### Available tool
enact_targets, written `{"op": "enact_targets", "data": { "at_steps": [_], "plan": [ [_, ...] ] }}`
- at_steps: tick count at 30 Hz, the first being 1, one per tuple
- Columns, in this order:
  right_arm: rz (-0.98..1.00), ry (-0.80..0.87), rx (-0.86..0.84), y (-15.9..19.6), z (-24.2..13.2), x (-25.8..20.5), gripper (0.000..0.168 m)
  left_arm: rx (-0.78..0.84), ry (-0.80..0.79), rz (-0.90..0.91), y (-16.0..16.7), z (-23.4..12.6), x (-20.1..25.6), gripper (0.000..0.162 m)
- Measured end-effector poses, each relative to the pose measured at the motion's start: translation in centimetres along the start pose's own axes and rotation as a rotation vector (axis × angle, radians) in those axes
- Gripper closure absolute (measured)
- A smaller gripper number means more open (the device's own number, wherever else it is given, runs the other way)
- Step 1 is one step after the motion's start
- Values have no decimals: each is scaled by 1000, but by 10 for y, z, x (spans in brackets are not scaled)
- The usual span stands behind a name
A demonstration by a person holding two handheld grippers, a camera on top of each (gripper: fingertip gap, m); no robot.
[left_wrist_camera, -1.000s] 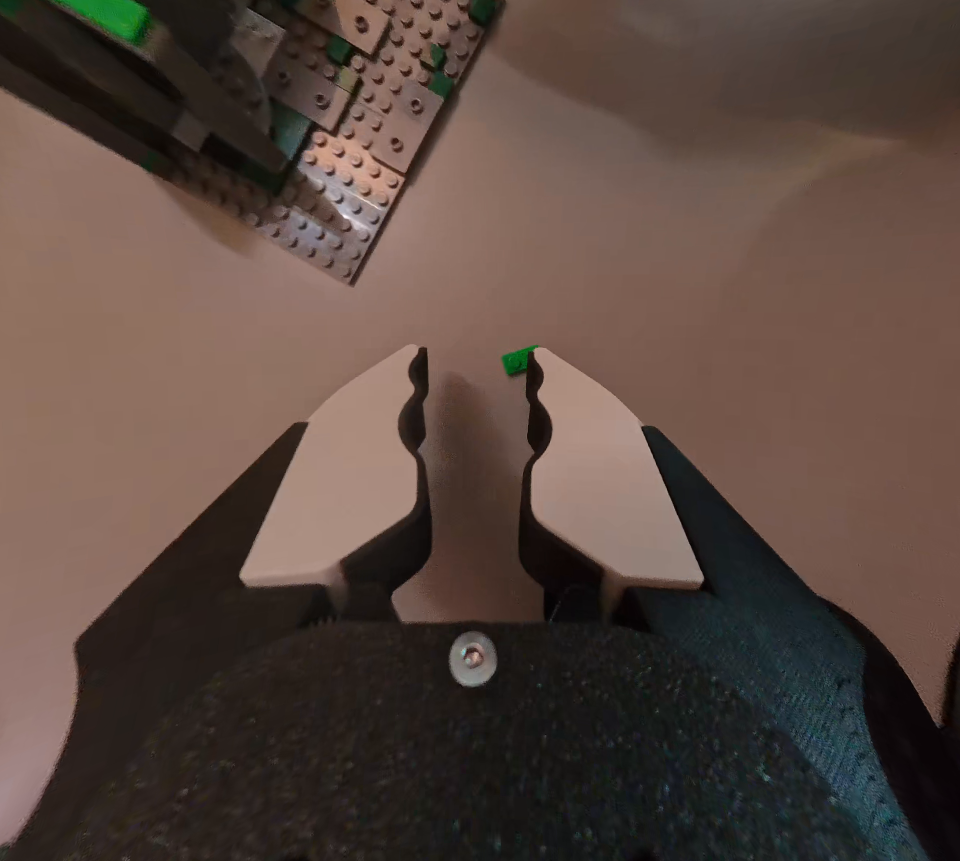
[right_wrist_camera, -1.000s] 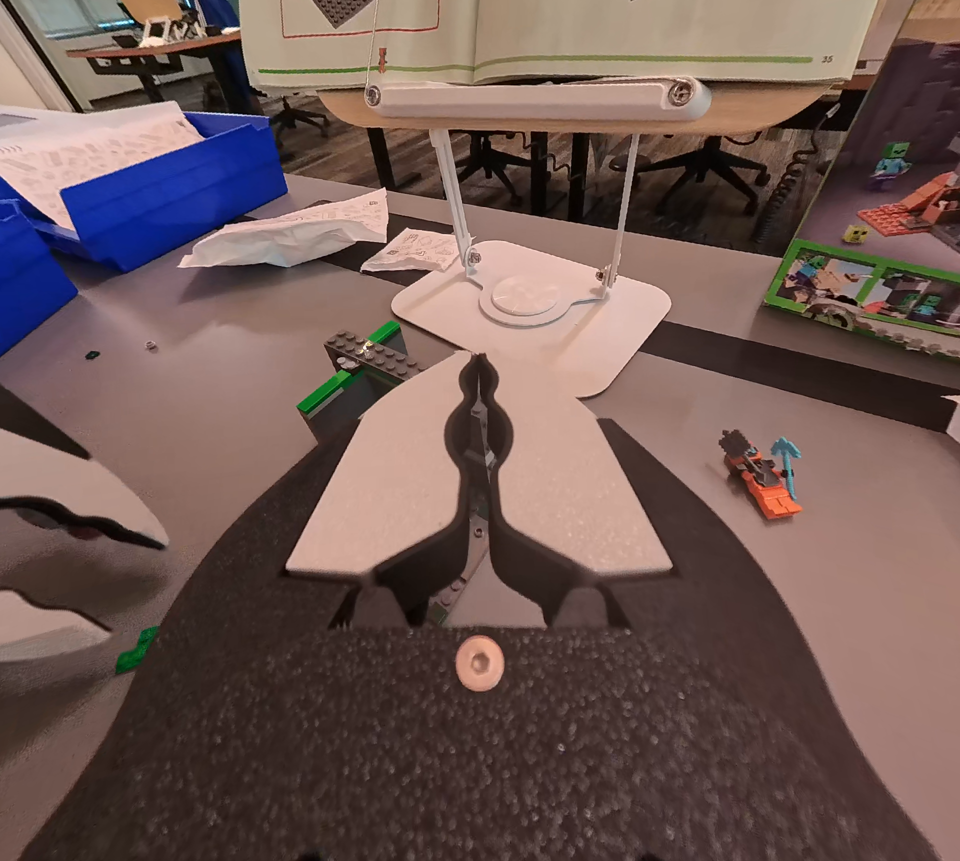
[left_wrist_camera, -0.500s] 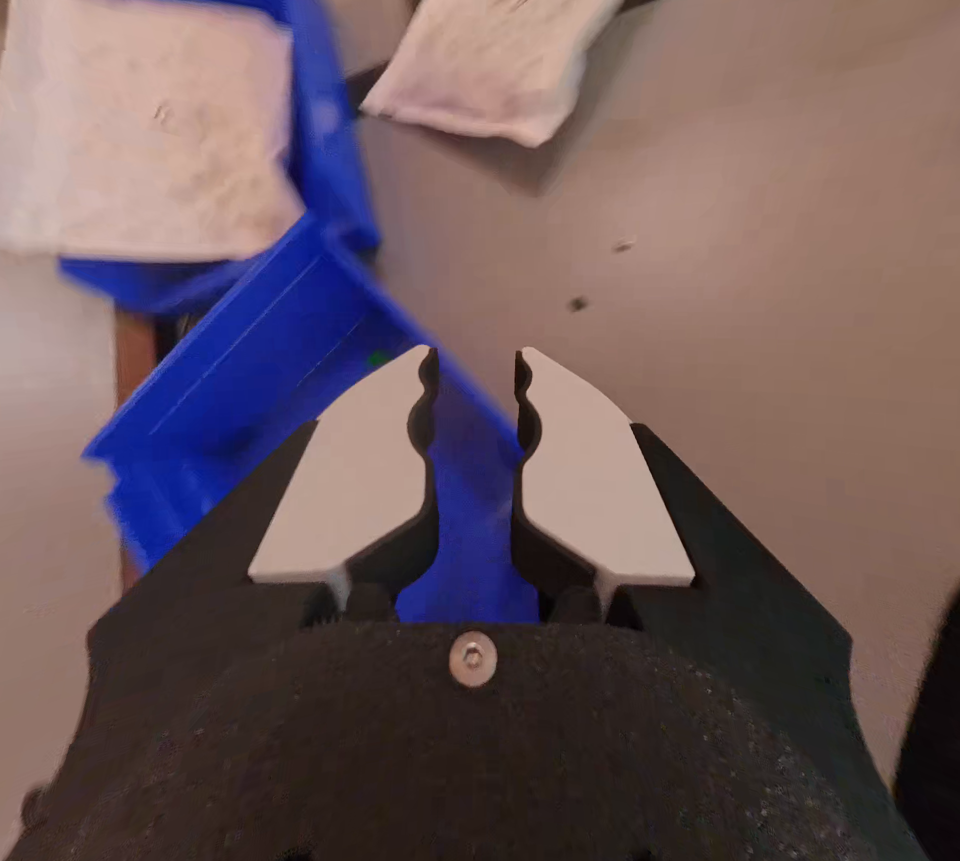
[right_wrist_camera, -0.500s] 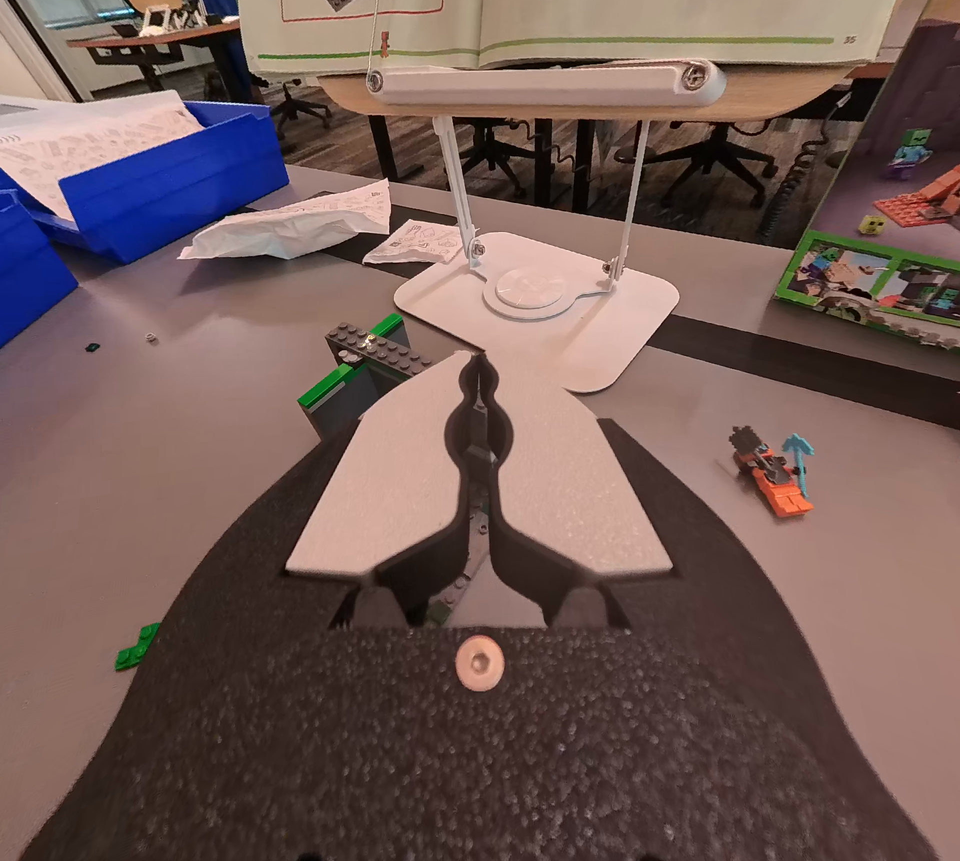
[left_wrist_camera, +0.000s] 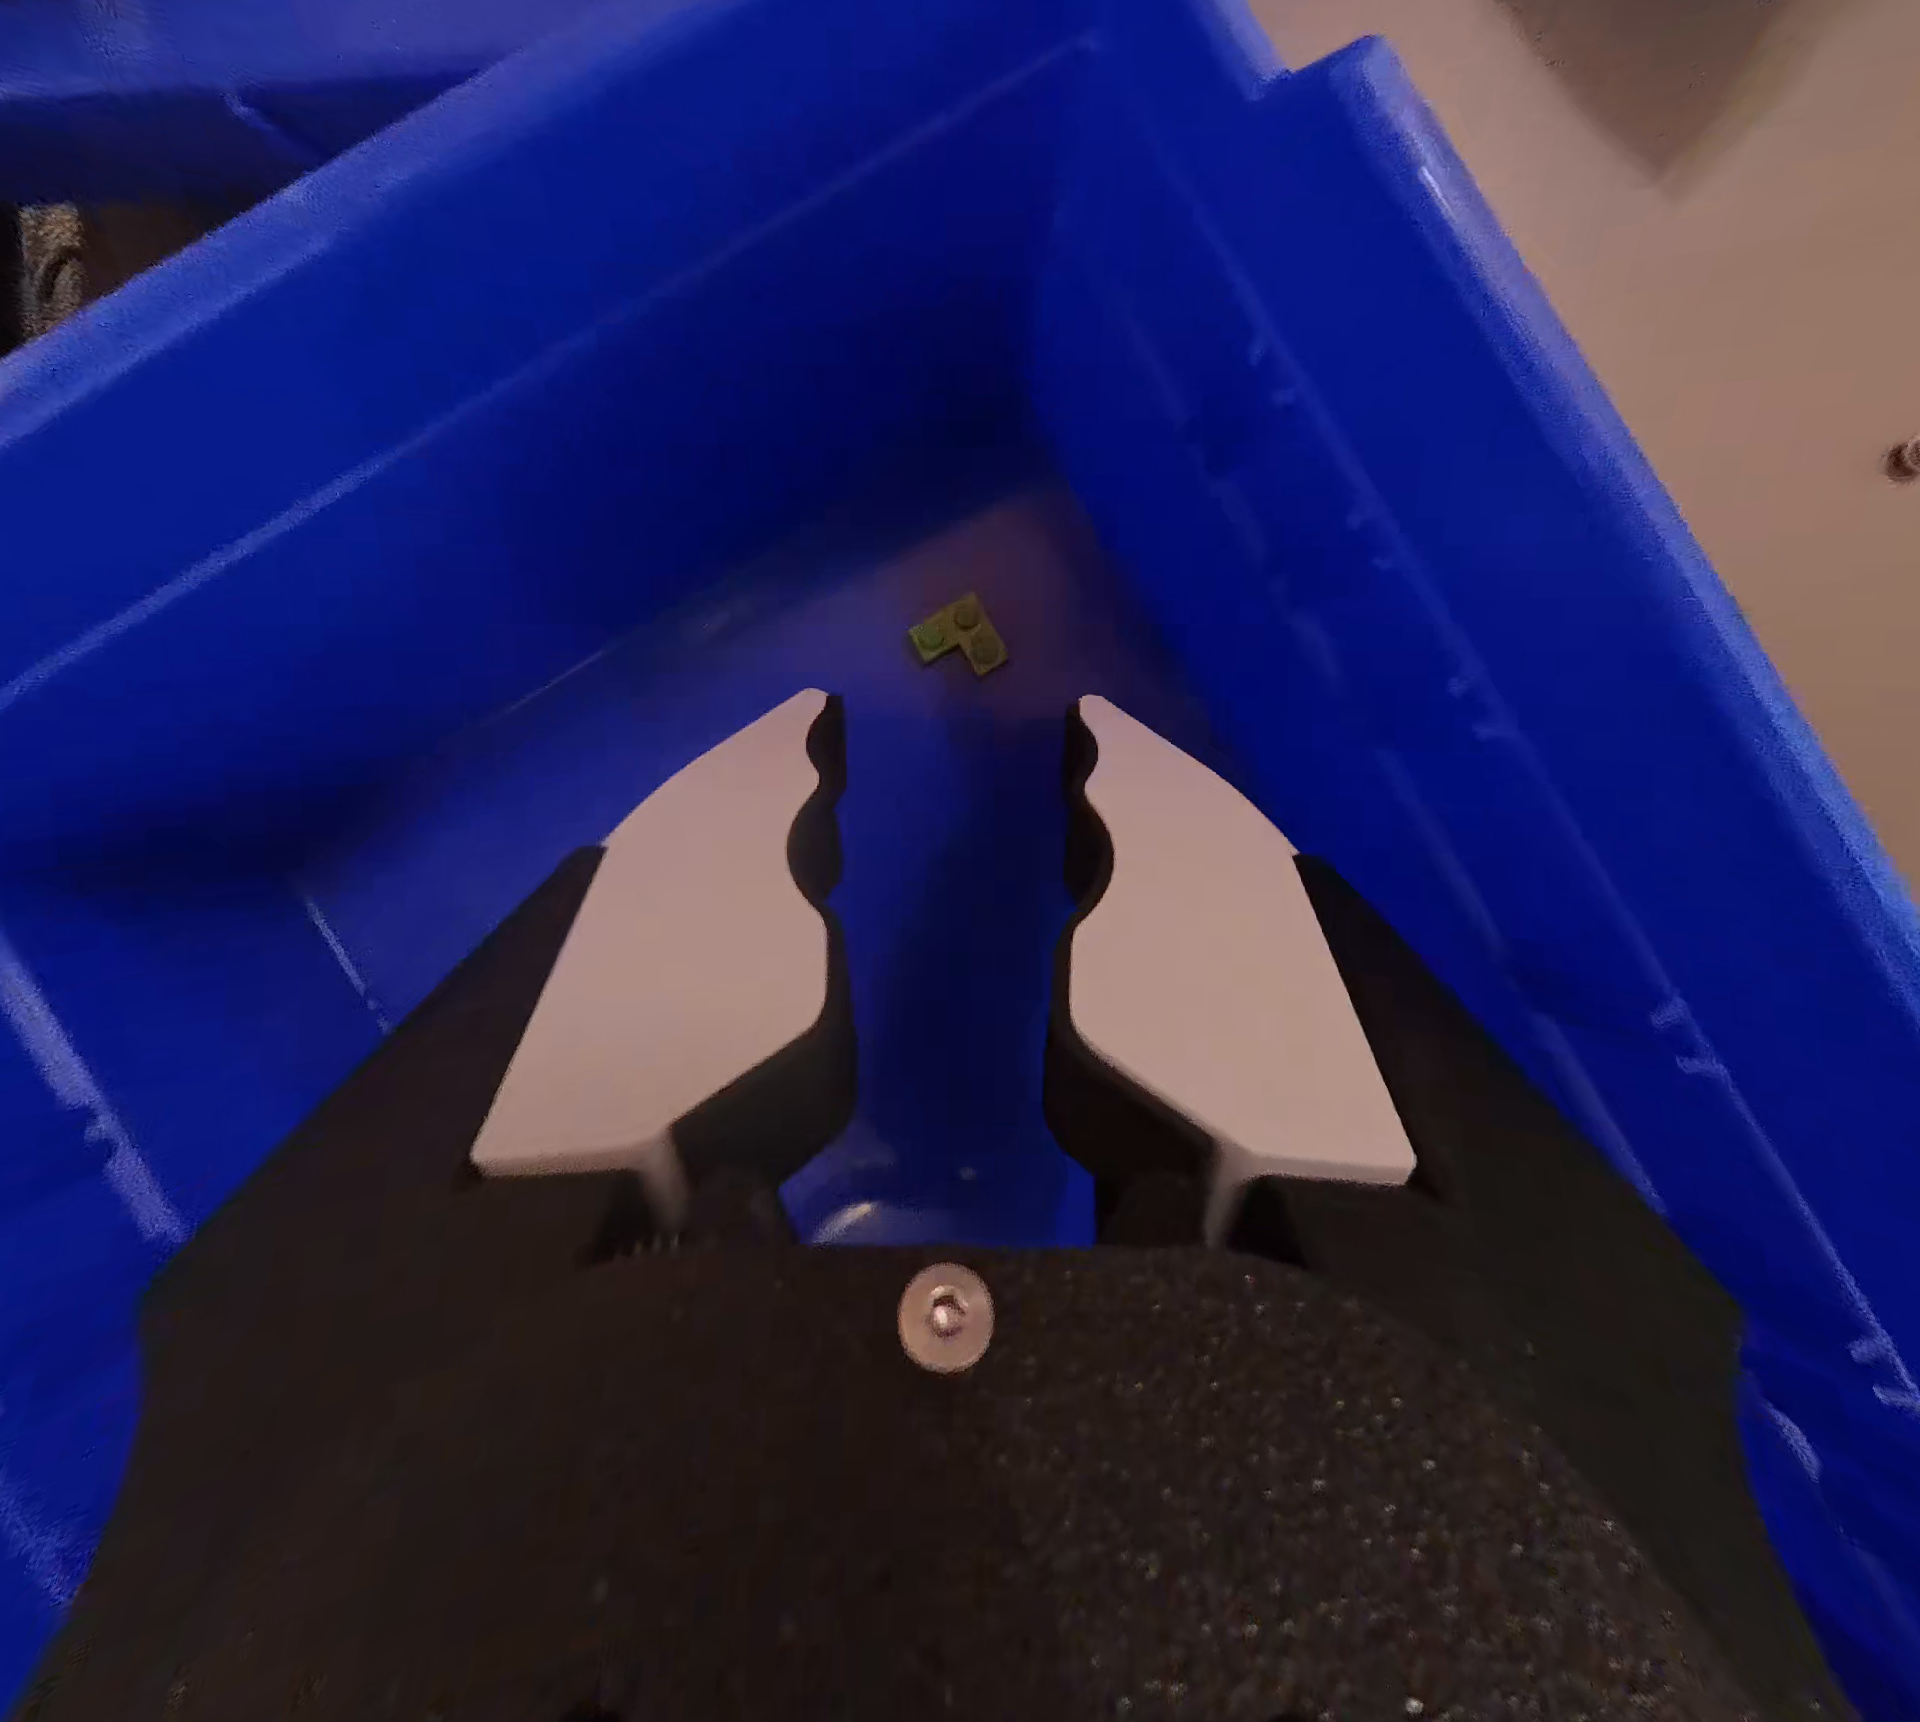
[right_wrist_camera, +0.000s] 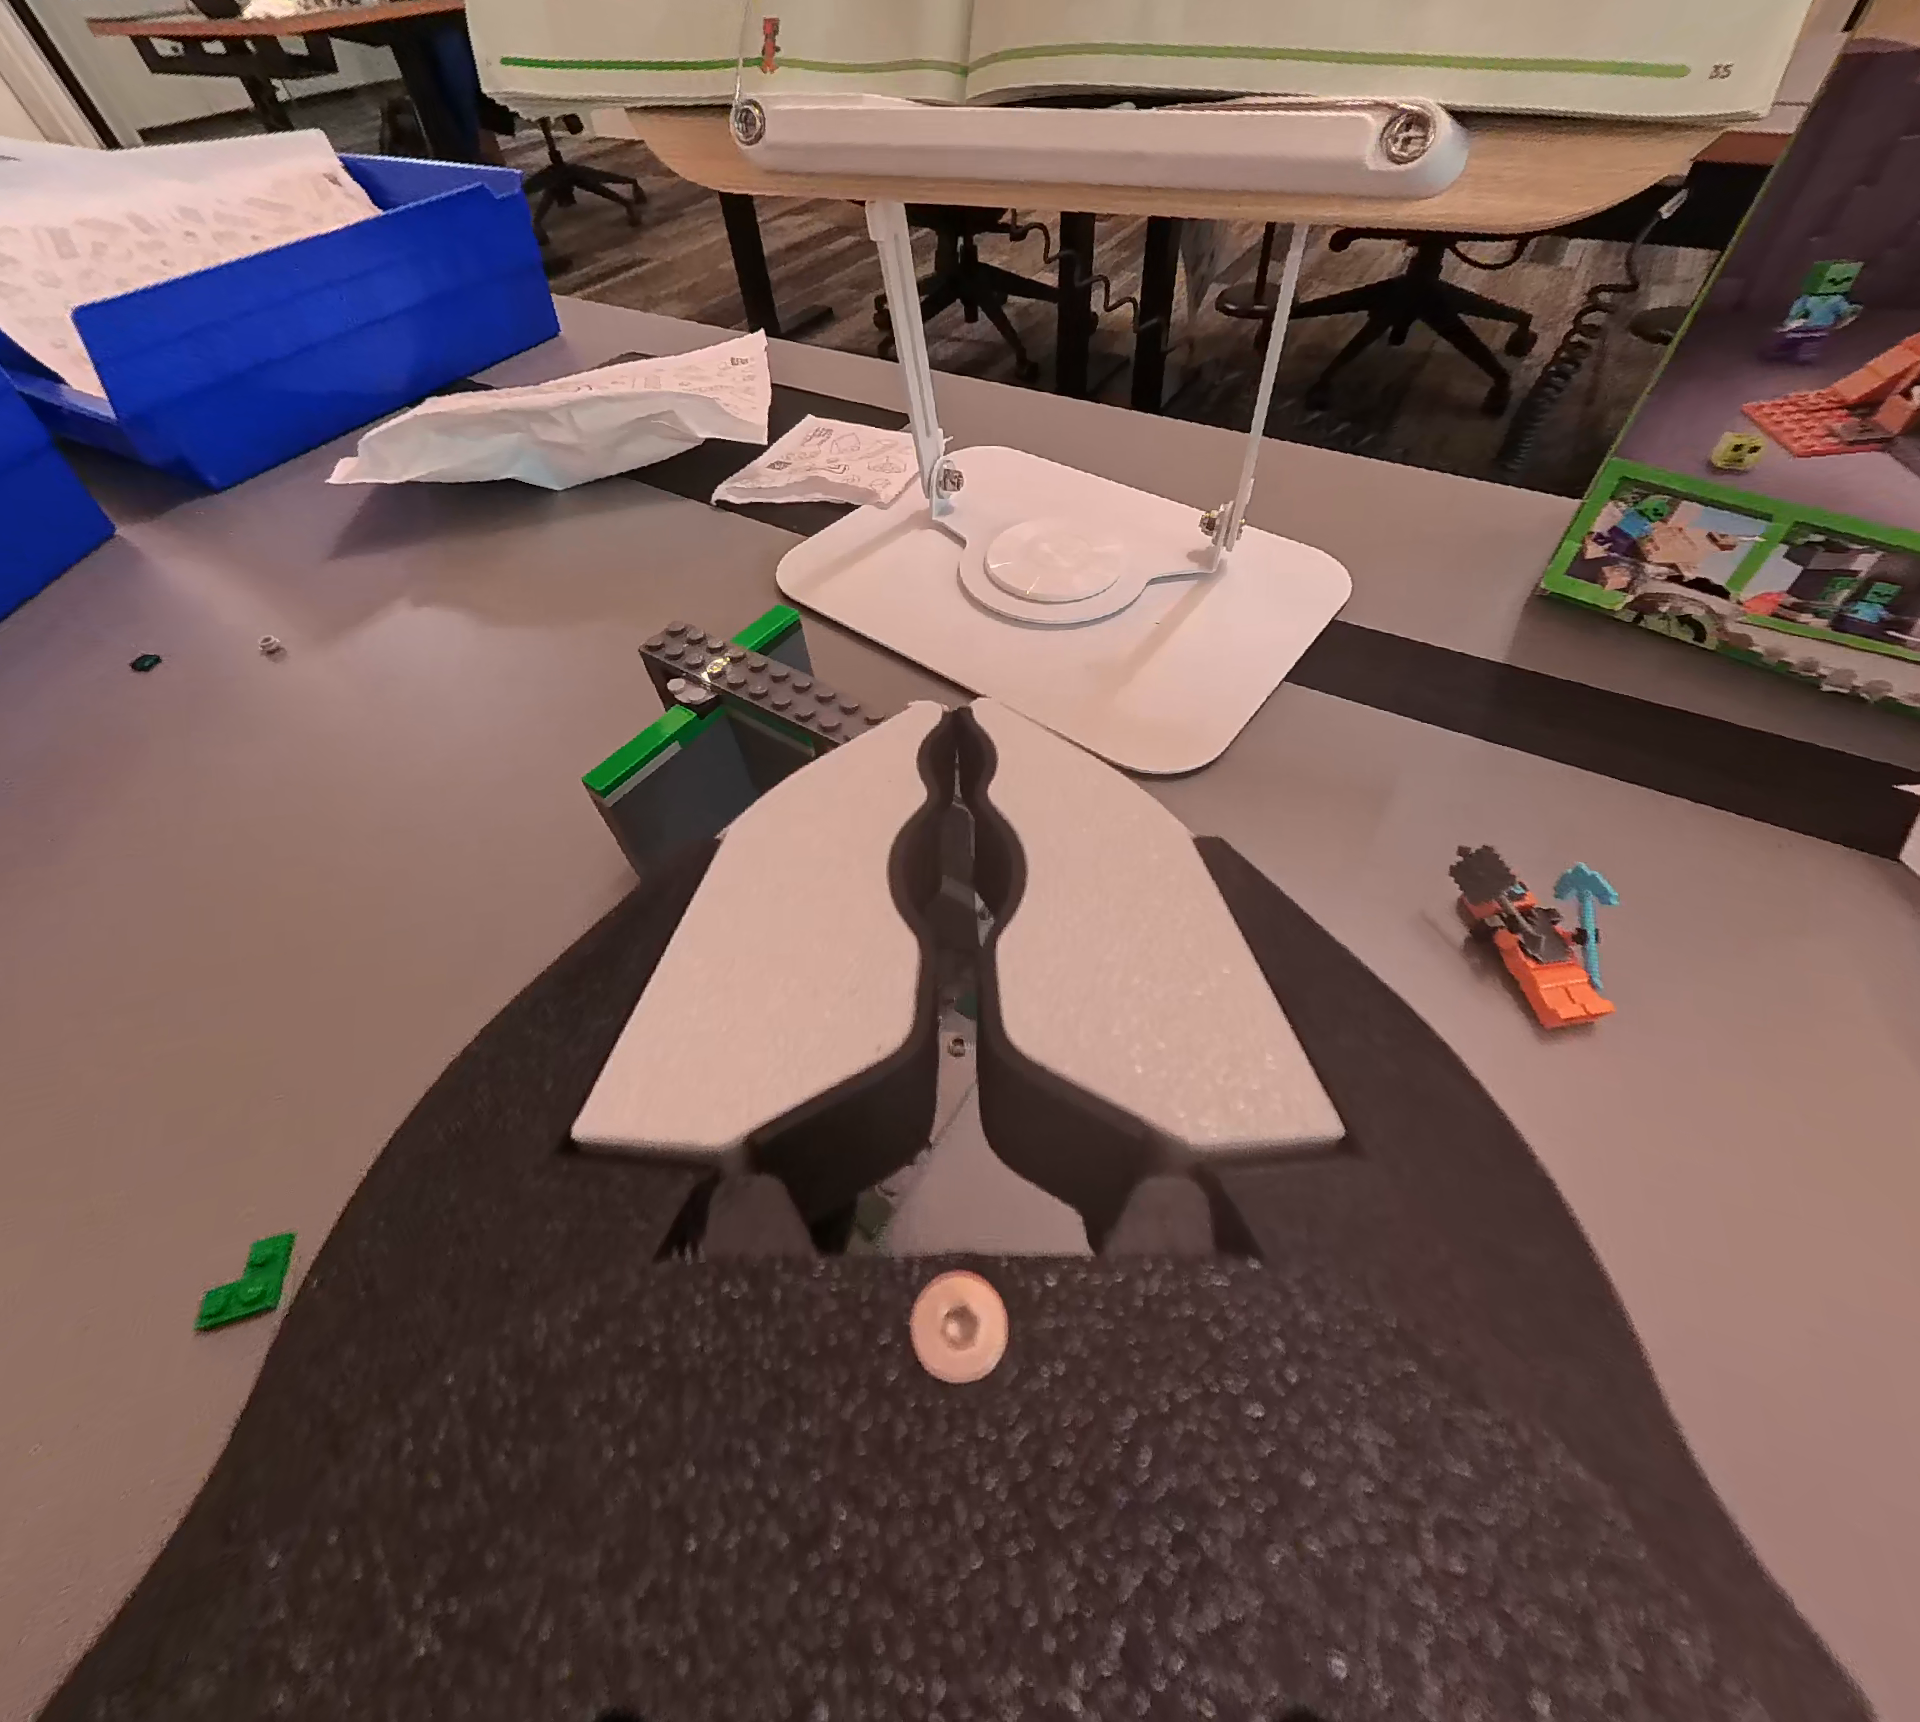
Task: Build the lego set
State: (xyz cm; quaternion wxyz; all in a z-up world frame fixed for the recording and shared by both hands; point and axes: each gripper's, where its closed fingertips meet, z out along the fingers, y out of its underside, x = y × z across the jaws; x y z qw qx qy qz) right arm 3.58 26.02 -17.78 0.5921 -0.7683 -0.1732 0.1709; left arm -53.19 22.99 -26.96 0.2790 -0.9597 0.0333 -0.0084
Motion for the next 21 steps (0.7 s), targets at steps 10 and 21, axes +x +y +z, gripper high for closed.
{"op": "enact_targets", "data": {
  "at_steps": [10,21],
  "plan": [
    [4,7,-7,2,1,4,168,-31,-18,-45,-1,29,-4,133],
    [14,3,0,0,0,4,168,214,-16,-18,-41,-43,19,145]
  ]
}}
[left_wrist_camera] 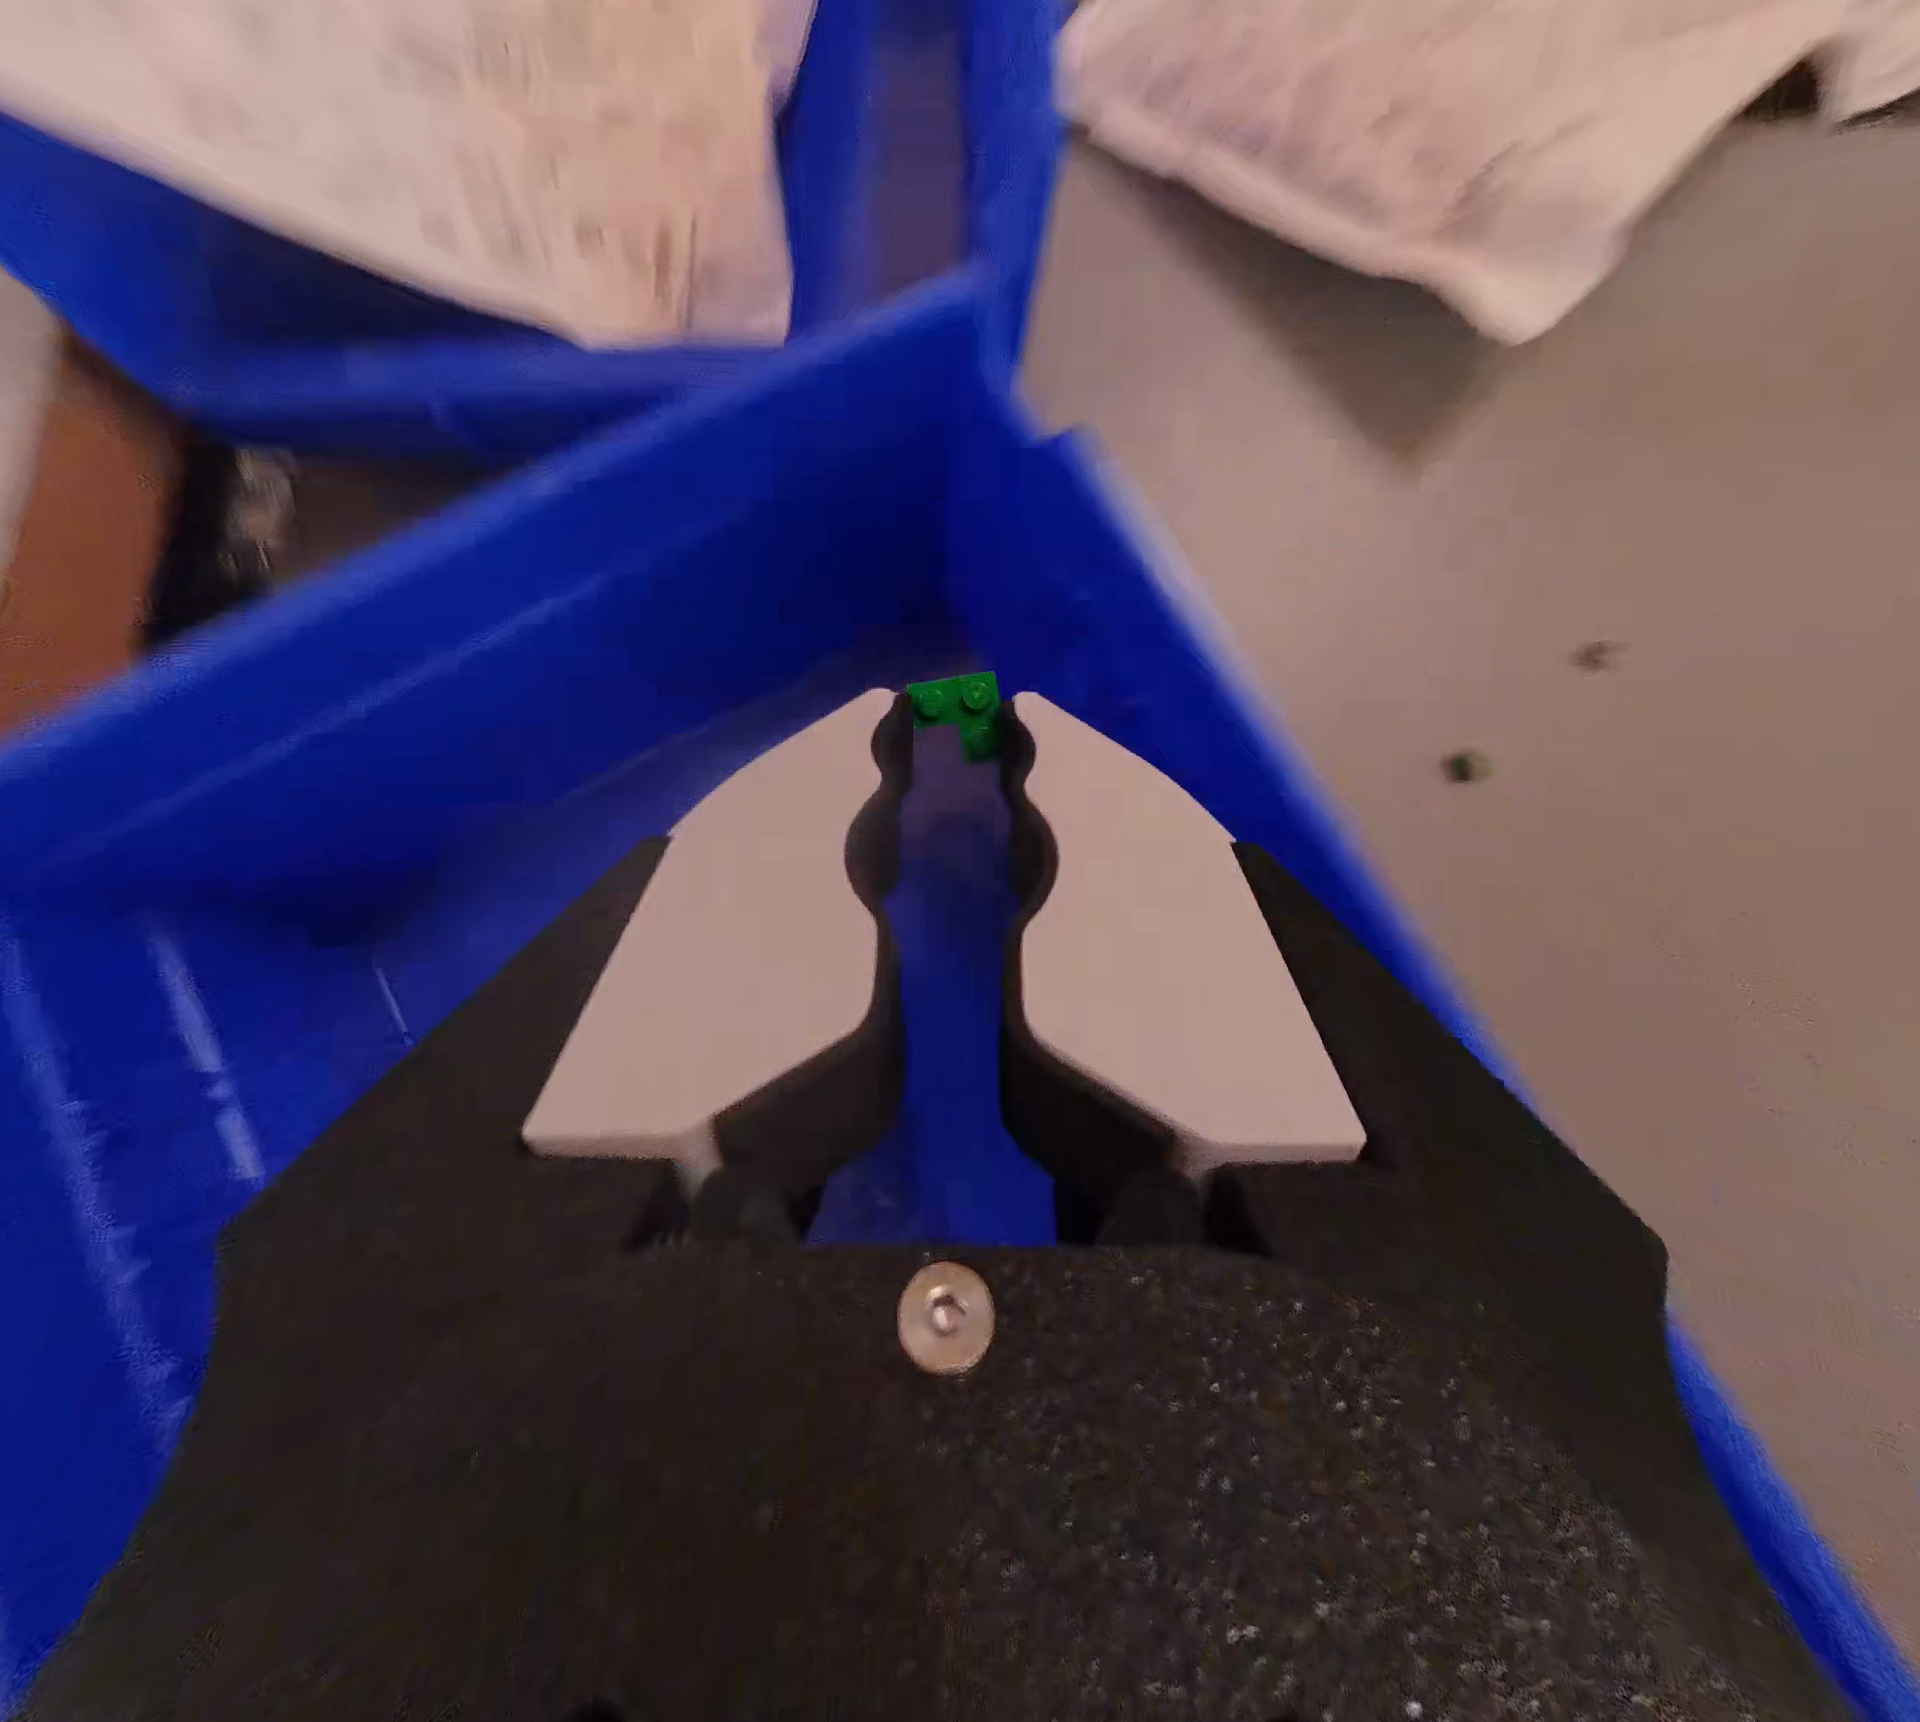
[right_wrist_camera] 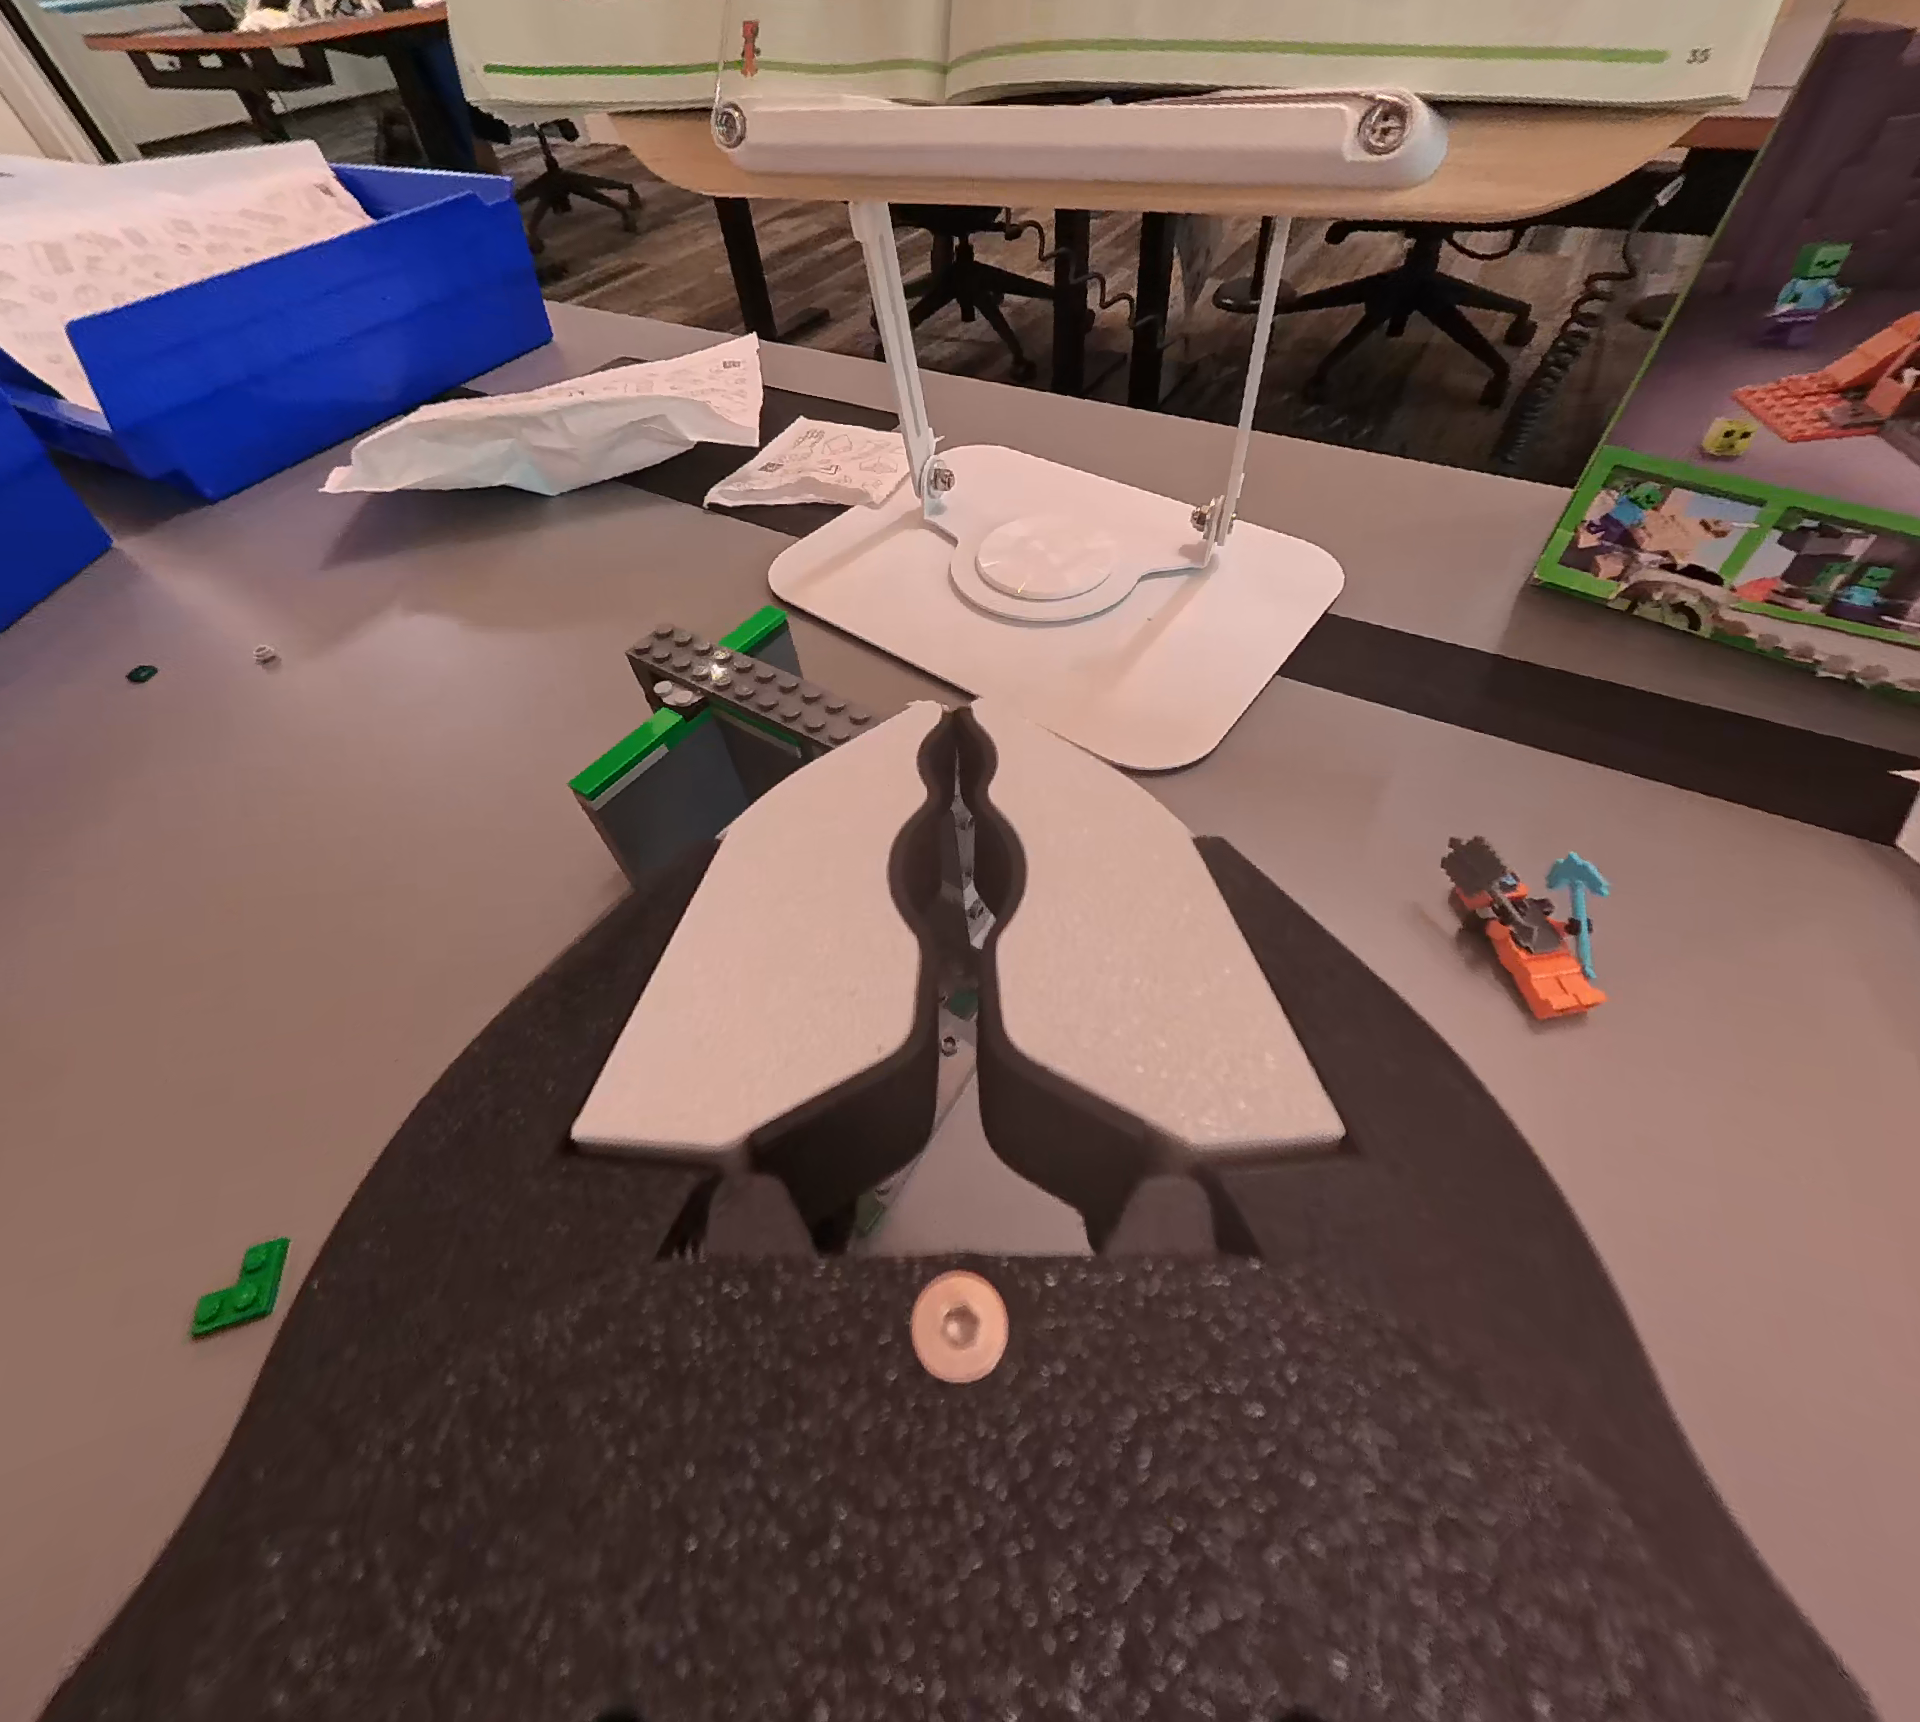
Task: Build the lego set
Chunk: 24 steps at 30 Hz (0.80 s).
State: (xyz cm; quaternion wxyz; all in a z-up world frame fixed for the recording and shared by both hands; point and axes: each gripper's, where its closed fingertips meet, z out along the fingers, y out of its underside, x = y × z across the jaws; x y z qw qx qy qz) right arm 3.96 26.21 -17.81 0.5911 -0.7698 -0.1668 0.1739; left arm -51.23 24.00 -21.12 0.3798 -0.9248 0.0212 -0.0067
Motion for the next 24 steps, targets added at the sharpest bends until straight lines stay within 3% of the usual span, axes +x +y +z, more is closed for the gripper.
{"op": "enact_targets", "data": {
  "at_steps": [3,6,9,13,20,24],
  "plan": [
    [14,-10,-9,4,2,-1,168,118,97,148,-37,-56,66,145],
    [14,-26,-13,5,3,-6,168,106,245,345,-33,-80,161,146],
    [7,-34,-10,4,3,-10,168,60,382,482,-2,-72,250,146],
    [8,-40,0,0,1,-12,168,-46,529,557,50,-33,336,146],
    [25,-39,9,-3,-2,-7,168,-137,602,612,86,4,395,145],
    [31,-39,8,-2,-1,-6,168,-145,622,617,94,4,402,129]
  ]
}}
